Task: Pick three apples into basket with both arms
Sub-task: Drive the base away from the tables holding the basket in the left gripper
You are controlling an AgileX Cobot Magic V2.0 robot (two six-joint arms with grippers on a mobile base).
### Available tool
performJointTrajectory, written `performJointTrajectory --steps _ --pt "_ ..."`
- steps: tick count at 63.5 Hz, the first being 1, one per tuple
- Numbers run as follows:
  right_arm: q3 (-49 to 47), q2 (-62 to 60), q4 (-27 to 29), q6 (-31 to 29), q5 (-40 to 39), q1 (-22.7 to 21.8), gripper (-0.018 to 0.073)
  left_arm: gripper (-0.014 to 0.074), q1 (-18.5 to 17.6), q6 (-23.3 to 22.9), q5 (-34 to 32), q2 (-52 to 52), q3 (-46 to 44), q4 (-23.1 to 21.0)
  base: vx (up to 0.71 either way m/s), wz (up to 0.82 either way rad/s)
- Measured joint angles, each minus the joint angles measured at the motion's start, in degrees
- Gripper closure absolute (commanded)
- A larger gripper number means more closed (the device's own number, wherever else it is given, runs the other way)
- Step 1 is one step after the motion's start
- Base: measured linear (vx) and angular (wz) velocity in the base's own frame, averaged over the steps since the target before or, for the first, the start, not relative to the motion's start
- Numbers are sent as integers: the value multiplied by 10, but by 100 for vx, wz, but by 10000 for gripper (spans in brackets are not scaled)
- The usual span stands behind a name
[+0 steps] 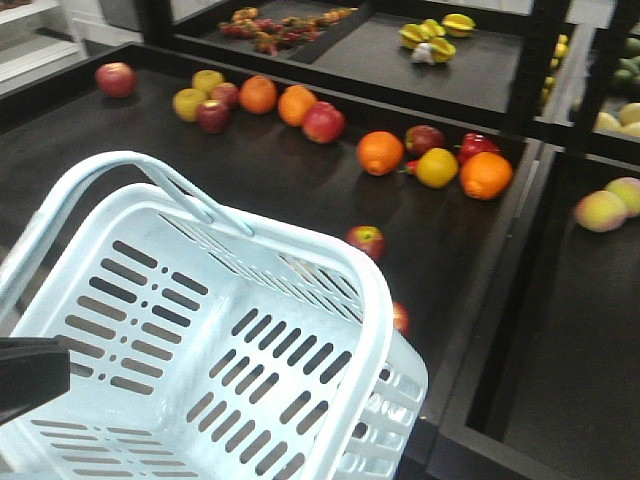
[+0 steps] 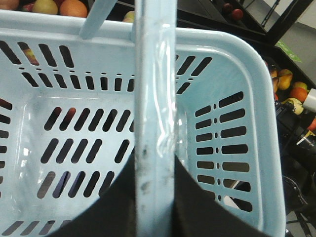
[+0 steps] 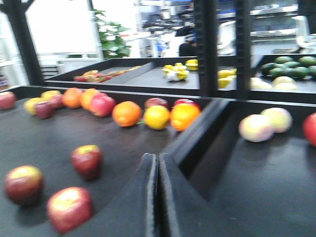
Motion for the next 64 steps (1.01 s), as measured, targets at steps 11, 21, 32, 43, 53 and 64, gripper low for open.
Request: performJointTrajectory --steps 11,21,32,43,53,64 --pt "0 0 0 0 0 0 564 604 0 0 0 0 0 0 -12 47" --pt "0 0 0 0 0 0 564 604 0 0 0 0 0 0 -12 48" --pt "0 0 0 0 0 0 564 604 0 0 0 0 0 0 -12 48" --pt "0 0 0 0 0 0 564 604 0 0 0 0 0 0 -12 48" --pt "0 0 0 0 0 0 564 604 0 0 0 0 0 0 -12 46" --pt "0 0 0 0 0 0 564 604 0 0 0 0 0 0 -12 47"
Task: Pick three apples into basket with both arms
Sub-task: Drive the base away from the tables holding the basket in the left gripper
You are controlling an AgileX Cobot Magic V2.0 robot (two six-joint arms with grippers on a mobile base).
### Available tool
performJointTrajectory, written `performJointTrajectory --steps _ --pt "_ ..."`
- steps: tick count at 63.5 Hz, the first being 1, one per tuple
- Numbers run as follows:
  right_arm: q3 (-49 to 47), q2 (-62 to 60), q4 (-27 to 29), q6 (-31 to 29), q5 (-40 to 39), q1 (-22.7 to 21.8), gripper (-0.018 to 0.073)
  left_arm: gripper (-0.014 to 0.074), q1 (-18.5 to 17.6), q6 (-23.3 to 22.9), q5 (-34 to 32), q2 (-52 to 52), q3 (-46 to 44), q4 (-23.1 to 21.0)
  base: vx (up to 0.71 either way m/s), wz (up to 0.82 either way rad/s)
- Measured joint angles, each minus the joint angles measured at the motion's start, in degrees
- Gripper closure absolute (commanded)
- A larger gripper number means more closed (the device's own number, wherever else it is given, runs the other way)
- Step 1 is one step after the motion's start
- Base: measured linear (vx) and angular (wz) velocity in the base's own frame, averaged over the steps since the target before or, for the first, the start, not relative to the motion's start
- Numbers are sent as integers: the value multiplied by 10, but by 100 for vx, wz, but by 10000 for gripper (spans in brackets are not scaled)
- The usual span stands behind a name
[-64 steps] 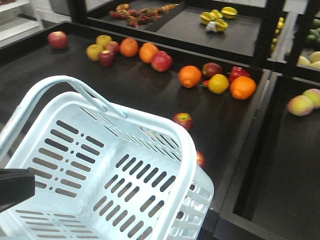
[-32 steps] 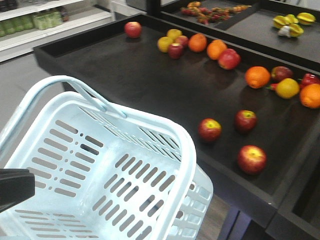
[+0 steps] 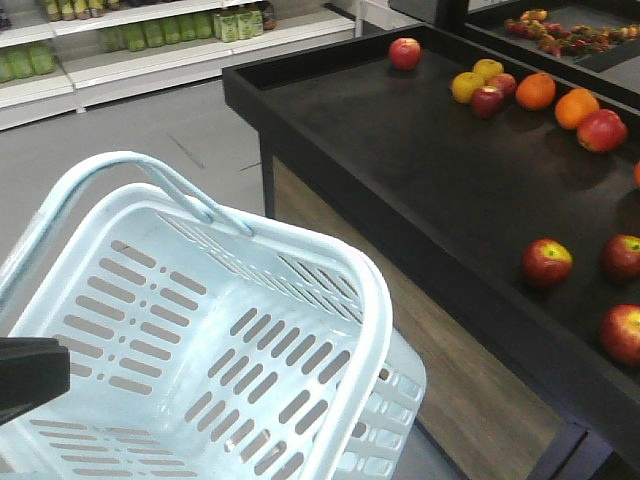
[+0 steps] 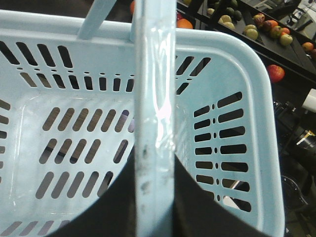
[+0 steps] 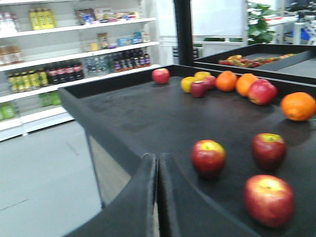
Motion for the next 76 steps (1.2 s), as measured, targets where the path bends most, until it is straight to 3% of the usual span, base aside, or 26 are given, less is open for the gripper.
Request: performJointTrajectory --steps 76 --pt "0 0 0 0 0 0 564 604 0 0 0 0 0 0 -10 44"
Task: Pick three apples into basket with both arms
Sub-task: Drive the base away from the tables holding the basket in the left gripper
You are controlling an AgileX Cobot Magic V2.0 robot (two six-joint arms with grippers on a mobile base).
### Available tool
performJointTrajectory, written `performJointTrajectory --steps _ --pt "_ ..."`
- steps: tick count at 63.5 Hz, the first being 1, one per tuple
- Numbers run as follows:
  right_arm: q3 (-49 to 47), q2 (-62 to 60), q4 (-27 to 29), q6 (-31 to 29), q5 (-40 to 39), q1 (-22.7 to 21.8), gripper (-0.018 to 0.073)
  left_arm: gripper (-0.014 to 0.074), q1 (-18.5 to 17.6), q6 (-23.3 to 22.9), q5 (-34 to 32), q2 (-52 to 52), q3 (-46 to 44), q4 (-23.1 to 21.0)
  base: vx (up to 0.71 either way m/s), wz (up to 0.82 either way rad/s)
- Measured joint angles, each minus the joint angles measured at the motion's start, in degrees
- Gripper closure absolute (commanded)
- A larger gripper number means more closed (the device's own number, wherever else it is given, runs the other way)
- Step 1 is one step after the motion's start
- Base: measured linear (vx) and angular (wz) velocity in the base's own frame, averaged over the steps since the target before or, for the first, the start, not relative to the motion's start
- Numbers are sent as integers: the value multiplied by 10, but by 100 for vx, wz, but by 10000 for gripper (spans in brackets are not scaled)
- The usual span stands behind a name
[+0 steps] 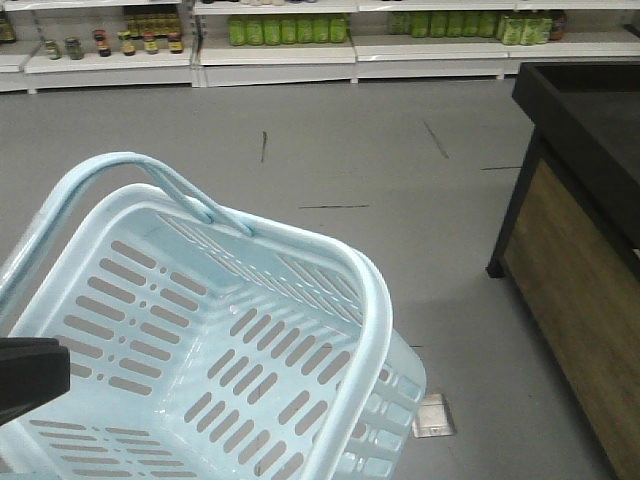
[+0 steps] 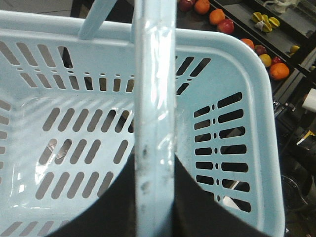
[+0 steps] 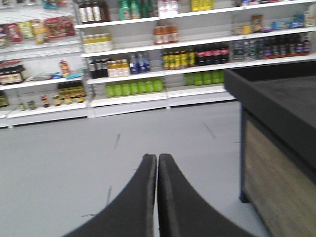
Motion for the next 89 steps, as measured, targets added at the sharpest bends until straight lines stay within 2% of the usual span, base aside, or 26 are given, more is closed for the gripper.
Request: performJointTrajectory --steps 51,89 --pt "0 0 0 0 0 0 564 604 0 0 0 0 0 0 -1 52" --pt "0 0 0 0 0 0 564 604 0 0 1 0 0 0 15 31"
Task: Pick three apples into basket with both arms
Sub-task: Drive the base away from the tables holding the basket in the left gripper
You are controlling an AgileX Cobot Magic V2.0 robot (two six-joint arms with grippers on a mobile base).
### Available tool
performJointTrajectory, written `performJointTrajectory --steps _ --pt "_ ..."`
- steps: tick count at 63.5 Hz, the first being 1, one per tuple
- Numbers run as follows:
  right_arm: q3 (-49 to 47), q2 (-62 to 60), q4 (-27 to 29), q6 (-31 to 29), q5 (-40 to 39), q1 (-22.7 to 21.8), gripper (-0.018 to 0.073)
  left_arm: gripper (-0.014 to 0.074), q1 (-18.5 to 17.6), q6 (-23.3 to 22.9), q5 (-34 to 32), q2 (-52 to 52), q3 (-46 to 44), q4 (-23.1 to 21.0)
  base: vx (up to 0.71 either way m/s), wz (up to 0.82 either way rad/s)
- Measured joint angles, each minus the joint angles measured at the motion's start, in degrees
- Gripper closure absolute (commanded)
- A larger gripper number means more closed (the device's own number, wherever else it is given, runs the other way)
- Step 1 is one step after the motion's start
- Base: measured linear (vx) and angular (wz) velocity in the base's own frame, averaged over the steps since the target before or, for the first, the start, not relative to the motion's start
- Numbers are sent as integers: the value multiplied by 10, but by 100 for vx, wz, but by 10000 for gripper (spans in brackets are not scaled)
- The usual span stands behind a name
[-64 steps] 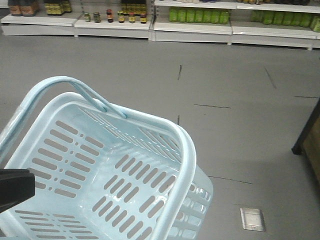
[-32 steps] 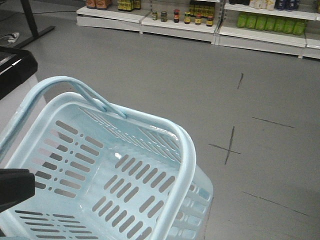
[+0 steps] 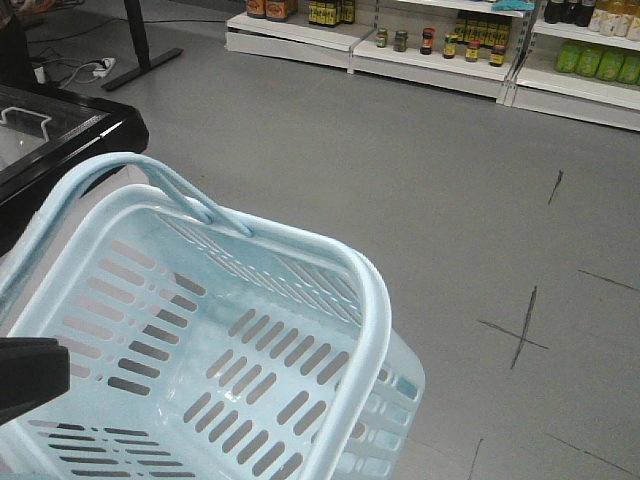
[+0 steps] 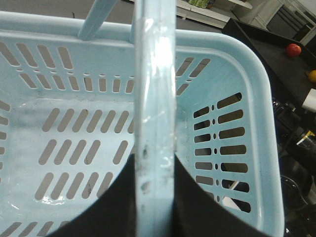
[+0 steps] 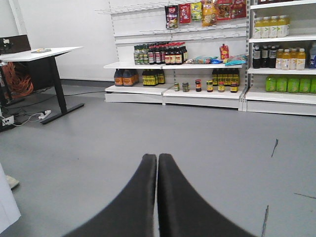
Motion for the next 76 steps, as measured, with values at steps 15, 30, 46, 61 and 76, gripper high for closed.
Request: performJointTrajectory --steps 15,30,46,61,76 --pt "0 0 0 0 0 0 564 604 0 0 0 0 0 0 21 0" --pt "0 0 0 0 0 0 564 604 0 0 0 0 0 0 24 -18" --pt "0 0 0 0 0 0 564 604 0 0 0 0 0 0 26 -29" --pt "0 0 0 0 0 0 564 604 0 0 0 0 0 0 26 -36" --pt "0 0 0 0 0 0 564 604 0 0 0 0 0 0 25 -40"
